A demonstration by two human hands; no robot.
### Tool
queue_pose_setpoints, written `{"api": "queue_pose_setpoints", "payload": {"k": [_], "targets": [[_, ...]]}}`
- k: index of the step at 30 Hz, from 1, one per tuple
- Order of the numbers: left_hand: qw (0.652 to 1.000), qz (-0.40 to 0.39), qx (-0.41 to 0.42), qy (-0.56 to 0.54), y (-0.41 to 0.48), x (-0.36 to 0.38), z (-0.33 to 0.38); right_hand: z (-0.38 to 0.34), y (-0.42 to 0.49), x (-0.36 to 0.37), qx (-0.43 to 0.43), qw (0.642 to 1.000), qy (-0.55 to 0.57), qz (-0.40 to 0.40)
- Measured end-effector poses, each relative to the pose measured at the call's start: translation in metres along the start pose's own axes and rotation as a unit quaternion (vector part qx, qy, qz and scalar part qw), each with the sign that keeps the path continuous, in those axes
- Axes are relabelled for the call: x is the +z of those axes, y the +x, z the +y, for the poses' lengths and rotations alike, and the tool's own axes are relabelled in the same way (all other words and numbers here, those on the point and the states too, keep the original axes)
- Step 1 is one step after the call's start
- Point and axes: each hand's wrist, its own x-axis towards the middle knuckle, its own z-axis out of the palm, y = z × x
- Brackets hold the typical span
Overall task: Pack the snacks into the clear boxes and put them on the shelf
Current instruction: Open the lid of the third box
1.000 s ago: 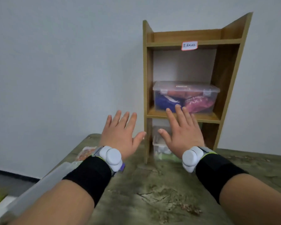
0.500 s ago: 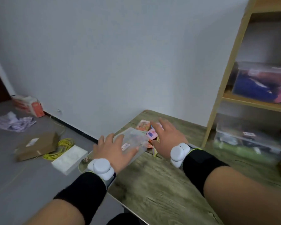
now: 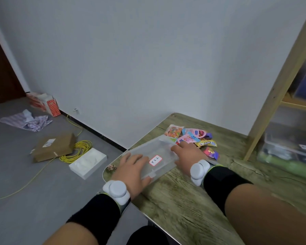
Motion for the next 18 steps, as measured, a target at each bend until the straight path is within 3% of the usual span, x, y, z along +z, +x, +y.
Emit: {"api": "queue_pose_setpoints", "payload": {"k": [9, 15, 18], "targets": [[0.993, 0.075, 0.051, -0.076, -0.024, -0.012, -0.004, -0.002, -0.045, -0.017, -0.044, 0.997, -0.024, 0.051], [0.969, 0.14, -0.036, -0.199, -0.022, -0.031, 0.004, 0.004, -0.053, -0.047, -0.054, 0.985, 0.076, 0.146], [0.937, 0.177, -0.126, -0.272, -0.008, -0.039, 0.001, 0.006, -0.041, -0.063, -0.036, 0.975, 0.136, 0.174]]}}
